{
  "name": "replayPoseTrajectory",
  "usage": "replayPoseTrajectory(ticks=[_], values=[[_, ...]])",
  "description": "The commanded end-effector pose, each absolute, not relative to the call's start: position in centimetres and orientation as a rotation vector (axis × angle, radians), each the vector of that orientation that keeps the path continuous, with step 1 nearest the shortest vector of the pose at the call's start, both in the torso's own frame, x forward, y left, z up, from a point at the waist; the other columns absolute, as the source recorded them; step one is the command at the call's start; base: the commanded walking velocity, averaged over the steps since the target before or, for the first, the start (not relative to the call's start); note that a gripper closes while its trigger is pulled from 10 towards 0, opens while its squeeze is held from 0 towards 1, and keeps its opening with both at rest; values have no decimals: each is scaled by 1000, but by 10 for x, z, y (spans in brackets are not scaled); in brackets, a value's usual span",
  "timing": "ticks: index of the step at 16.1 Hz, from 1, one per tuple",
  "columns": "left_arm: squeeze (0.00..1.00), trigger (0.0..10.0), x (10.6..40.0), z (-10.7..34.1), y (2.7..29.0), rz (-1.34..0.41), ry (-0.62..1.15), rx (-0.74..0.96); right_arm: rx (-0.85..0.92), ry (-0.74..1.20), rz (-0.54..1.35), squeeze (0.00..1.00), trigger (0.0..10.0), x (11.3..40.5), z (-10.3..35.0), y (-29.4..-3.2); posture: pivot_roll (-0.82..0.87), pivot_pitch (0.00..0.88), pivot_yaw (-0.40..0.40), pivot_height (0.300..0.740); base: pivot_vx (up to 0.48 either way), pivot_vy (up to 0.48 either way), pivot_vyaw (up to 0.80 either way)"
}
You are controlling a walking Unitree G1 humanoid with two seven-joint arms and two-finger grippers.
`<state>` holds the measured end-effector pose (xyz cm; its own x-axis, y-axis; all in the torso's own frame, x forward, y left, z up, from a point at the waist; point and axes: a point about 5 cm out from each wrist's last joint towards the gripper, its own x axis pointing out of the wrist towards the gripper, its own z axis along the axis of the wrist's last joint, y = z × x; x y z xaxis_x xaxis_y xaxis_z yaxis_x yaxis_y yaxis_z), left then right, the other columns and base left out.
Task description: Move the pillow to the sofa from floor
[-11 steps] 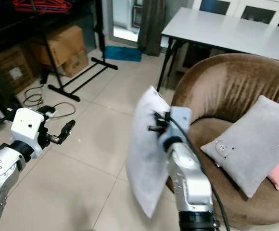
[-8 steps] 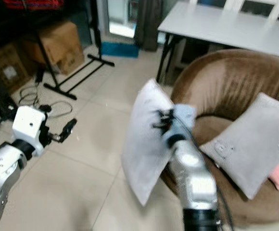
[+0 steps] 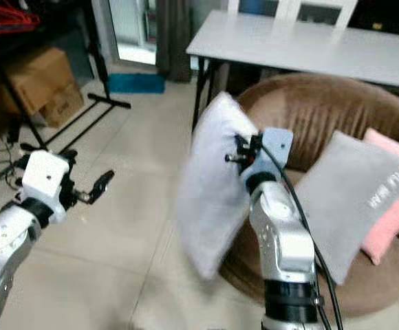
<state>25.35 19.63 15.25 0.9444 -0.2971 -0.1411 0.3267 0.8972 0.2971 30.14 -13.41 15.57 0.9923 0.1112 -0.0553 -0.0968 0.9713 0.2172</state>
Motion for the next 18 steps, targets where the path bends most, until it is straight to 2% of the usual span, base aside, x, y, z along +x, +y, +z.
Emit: replayPoseTrajectory(ticks=[1,8,11,18], values=[[0,10000,253,154,200,-320,99,330,201,-3,127,0,10000,304,173,-128,53,0,-22,740,300,0,0],[0,10000,252,153,198,-338,102,330,192,7,116,0,10000,306,174,-129,55,0,-22,740,299,0,0],[0,10000,252,153,199,-340,103,326,181,26,99,0,10000,308,175,-131,55,0,-22,740,301,0,-800],[0,10000,251,154,198,-346,99,327,159,26,84,0,10000,311,178,-131,61,0,-27,740,298,0,0]])
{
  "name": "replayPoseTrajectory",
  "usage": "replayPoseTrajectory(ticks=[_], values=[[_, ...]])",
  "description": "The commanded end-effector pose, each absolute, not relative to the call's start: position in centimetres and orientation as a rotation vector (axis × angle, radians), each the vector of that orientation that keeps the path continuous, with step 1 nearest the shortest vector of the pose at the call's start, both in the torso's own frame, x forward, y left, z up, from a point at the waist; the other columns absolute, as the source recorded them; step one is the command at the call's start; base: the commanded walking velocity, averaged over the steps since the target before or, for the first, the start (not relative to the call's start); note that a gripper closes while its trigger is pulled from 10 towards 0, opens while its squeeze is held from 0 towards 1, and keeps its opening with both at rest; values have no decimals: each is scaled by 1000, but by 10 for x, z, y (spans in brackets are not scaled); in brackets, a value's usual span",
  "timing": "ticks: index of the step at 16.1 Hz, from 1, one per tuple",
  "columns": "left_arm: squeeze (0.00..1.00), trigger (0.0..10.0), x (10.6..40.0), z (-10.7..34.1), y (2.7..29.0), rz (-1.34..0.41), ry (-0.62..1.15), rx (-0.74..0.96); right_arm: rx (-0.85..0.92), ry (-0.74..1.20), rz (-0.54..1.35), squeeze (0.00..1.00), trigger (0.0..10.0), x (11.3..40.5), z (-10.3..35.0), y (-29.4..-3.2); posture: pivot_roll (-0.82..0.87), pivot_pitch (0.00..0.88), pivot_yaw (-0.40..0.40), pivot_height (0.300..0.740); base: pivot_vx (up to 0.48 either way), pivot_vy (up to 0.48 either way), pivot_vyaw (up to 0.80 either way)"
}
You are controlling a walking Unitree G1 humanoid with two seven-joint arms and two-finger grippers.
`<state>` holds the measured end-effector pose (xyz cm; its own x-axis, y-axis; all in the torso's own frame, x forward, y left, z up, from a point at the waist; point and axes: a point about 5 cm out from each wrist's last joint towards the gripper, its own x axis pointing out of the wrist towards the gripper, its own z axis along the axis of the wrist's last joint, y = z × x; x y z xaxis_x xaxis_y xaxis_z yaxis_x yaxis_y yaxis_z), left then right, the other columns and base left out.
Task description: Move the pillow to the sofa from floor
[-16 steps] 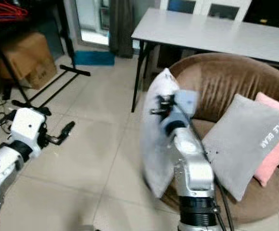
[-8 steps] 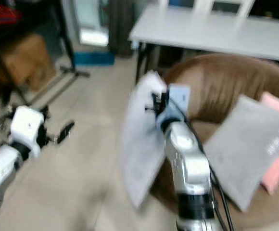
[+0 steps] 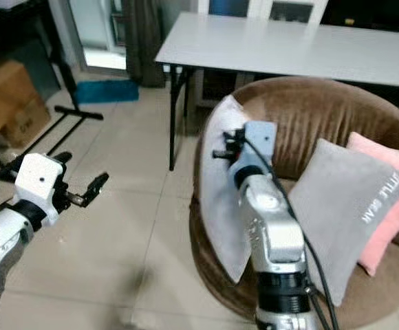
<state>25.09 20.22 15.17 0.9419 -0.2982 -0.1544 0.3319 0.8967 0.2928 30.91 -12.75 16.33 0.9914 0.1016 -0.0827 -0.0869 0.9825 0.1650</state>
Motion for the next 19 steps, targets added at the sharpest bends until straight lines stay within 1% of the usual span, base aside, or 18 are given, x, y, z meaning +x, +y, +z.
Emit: replayPoseTrajectory(ticks=[1,2,6,13,15,19], values=[[0,10000,251,153,198,-350,100,328,159,28,80,0,10000,311,178,-132,63,0,-26,740,300,0,0],[0,10000,251,153,198,-354,100,329,163,35,78,0,10000,311,178,-132,63,0,-26,740,300,0,0],[0,10000,250,154,198,-360,100,333,169,38,78,0,10000,311,179,-131,64,0,-23,740,297,0,-766],[0,10000,250,153,197,-367,104,336,176,23,99,0,10000,316,184,-125,66,0,-25,740,293,0,0],[0,10000,249,152,197,-374,111,346,169,21,91,0,10000,321,185,-123,67,0,-24,740,0,0,0],[0,10000,246,152,196,-398,119,349,148,38,-33,0,10000,333,185,-133,74,0,-29,740,0,0,0]])
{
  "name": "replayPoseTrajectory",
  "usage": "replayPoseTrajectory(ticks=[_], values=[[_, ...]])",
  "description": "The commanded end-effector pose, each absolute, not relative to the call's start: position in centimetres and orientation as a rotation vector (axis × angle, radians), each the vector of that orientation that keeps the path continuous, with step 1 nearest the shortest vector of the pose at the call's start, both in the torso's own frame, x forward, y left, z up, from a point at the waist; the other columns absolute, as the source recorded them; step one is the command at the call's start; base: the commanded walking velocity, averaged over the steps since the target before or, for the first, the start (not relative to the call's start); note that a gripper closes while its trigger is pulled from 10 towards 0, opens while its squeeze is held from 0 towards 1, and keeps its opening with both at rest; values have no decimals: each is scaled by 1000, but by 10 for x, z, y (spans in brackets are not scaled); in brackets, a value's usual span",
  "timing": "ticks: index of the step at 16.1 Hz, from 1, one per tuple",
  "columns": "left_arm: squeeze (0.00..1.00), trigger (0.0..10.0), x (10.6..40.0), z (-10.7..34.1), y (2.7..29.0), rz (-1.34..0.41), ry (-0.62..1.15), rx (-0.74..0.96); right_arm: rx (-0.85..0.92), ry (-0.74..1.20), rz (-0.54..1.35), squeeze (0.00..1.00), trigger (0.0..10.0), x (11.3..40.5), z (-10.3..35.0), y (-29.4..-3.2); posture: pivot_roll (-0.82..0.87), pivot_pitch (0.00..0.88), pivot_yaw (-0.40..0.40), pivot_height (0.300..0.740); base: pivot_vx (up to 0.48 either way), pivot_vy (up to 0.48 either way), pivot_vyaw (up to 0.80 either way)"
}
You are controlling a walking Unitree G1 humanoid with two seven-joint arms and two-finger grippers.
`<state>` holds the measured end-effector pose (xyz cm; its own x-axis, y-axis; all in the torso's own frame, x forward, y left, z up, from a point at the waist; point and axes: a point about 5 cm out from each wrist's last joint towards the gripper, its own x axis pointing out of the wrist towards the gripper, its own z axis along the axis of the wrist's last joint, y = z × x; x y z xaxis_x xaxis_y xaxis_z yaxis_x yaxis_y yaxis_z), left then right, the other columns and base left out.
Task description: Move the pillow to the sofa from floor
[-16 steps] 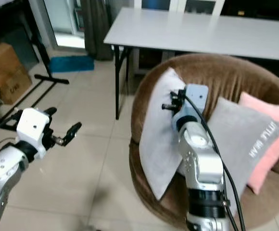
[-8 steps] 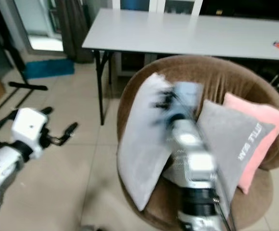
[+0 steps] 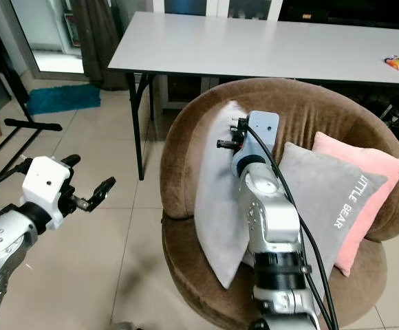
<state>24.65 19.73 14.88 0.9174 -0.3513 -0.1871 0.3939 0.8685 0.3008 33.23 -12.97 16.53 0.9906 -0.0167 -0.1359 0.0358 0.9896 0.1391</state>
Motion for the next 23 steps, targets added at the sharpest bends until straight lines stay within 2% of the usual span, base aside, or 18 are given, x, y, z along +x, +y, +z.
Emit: replayPoseTrajectory(ticks=[1,4,7,8,12,14,16,18,20,23], values=[[0,10000,243,151,193,-442,131,347,124,48,-87,0,10000,340,184,-139,76,0,-31,740,0,0,0],[0,10000,235,149,184,-586,171,326,75,82,-161,0,10000,359,179,-147,79,0,-29,740,0,0,0],[0,10000,234,149,183,-642,185,334,12,104,-203,0,10000,378,178,-150,82,0,-19,740,0,0,0],[0,10000,231,151,182,-669,192,325,79,108,-222,0,10000,391,181,-151,89,0,-16,740,0,0,0],[0,10000,224,153,182,-694,209,323,225,59,-223,0,10000,411,201,-148,113,0,-15,740,0,0,0],[0,10000,216,155,185,-690,223,322,139,3,-310,0,10000,417,220,-152,143,0,-35,740,0,0,0],[0,10000,211,156,187,-682,235,318,79,-10,-317,0,10000,418,222,-146,150,0,-40,740,0,0,0],[0,10000,203,155,187,-683,256,314,-10,27,-297,0,10000,415,205,-129,167,17,-42,740,0,0,0],[0,10000,198,156,184,-687,267,311,-79,191,-232,0,10000,400,153,-107,189,35,-45,740,0,0,0],[0,10000,196,158,185,-679,274,317,-94,388,-238,0,10000,376,100,-104,213,45,-49,740,0,0,0]])
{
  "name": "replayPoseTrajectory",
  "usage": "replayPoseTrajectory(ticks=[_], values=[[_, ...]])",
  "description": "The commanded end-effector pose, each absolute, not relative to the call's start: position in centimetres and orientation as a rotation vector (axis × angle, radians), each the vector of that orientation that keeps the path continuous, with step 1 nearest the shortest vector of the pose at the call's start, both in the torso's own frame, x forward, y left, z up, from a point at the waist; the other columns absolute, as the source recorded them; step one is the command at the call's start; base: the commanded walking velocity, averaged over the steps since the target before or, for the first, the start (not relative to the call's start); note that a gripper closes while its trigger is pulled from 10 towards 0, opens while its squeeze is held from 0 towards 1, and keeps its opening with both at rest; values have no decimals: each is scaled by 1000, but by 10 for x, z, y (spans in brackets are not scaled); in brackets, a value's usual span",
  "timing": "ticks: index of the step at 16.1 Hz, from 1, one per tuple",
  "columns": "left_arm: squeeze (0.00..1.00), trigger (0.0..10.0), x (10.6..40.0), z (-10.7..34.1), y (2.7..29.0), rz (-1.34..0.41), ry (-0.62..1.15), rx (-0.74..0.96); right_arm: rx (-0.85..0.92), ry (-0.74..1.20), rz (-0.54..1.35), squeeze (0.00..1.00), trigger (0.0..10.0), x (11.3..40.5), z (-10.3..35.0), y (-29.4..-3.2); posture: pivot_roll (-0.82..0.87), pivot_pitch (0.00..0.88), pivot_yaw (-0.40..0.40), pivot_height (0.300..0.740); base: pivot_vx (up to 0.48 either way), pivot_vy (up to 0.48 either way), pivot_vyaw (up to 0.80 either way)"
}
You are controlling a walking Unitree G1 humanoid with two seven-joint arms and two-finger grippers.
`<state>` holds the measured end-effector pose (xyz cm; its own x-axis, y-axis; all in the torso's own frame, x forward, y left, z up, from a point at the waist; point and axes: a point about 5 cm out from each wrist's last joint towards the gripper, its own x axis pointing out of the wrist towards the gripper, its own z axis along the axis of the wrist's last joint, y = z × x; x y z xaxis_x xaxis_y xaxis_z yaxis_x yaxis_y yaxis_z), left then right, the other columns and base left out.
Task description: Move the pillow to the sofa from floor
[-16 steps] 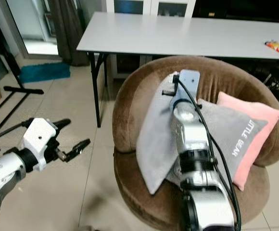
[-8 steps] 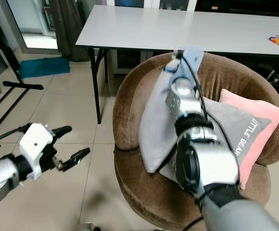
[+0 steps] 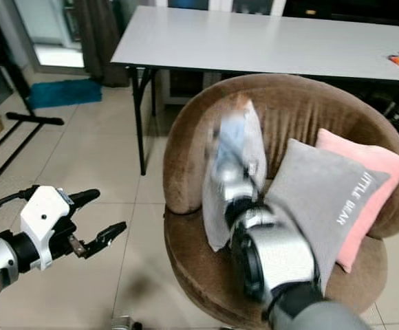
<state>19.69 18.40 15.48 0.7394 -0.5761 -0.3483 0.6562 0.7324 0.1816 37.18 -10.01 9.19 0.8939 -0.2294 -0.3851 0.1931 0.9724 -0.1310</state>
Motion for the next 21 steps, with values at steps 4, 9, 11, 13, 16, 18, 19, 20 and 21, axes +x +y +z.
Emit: replayPoseTrajectory(ticks=[4,9,11,13,16,18,19,20,21], values=[[0,10000,194,159,187,-667,282,322,-30,442,-294,1000,10000,370,87,-115,213,49,-49,740,0,0,0],[0,10000,194,159,186,-666,284,321,-6,439,-300,1000,10000,372,89,-119,207,50,-47,740,0,0,0],[0,10000,200,160,185,-660,265,321,182,317,-238,1000,10000,391,122,-133,198,21,-50,740,0,0,0],[0,10000,202,159,185,-657,260,323,247,261,-199,1000,10000,396,133,-138,193,5,-53,740,0,0,0],[0,10000,213,161,184,-643,222,314,377,138,-183,1000,10000,404,156,-157,169,0,-47,740,0,0,0],[0,10000,220,162,184,-626,198,305,403,100,-174,1000,10000,406,164,-163,150,0,-42,740,0,0,0],[0,10000,226,163,184,-573,164,297,403,52,-158,0,10000,407,171,-168,130,0,-37,740,0,0,0],[0,10000,231,164,185,-516,141,302,401,10,-135,0,10000,407,176,-172,119,0,-34,740,0,0,0],[0,10000,236,162,188,-447,140,295,376,-28,-124,0,10000,406,178,-176,101,0,-29,740,0,0,0]])
